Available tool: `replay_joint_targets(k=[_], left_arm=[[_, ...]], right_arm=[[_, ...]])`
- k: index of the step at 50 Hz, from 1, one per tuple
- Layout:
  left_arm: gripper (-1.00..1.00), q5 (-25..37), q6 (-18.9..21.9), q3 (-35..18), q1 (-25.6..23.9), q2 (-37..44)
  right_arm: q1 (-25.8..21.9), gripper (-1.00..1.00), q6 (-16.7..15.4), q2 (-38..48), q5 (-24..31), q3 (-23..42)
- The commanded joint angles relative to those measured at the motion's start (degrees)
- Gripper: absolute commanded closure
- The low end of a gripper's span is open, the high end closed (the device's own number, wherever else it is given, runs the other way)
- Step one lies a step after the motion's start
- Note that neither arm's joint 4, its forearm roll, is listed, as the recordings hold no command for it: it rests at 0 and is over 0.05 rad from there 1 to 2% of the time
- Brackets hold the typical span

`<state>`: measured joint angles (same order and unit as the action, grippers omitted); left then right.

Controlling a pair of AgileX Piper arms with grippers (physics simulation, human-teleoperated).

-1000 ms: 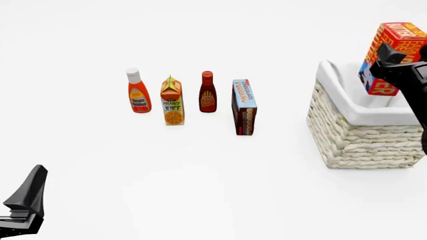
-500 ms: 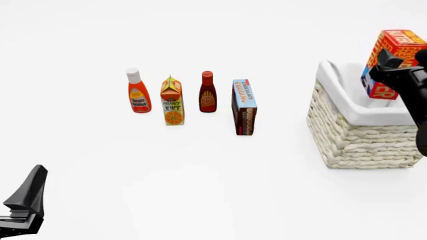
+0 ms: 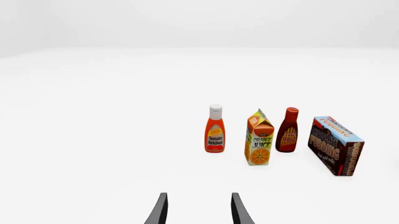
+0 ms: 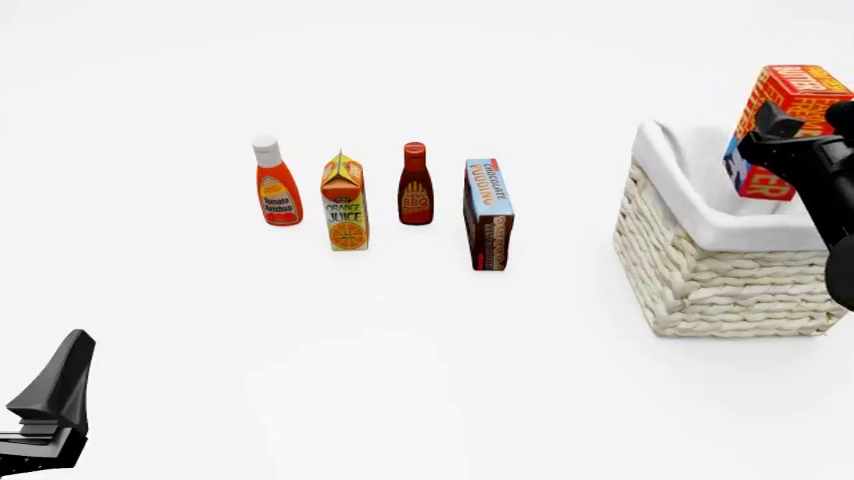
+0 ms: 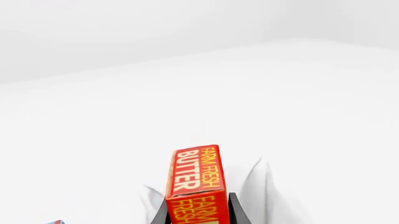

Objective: Pick the butter and place it in the basket.

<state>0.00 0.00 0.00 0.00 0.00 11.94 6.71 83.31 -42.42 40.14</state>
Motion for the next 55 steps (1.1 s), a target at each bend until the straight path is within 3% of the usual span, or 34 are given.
replay_joint_targets(k=[1, 55], left_arm=[[-1.0, 0.0, 0.0, 0.0, 0.0, 0.0], [-1.0, 0.0, 0.0, 0.0, 0.0, 0.0]], right_arm=[[0.3, 1.0, 1.0, 0.6, -0.6, 1.6], [0.3, 1.0, -0.6, 8.4, -2.5, 5.6]])
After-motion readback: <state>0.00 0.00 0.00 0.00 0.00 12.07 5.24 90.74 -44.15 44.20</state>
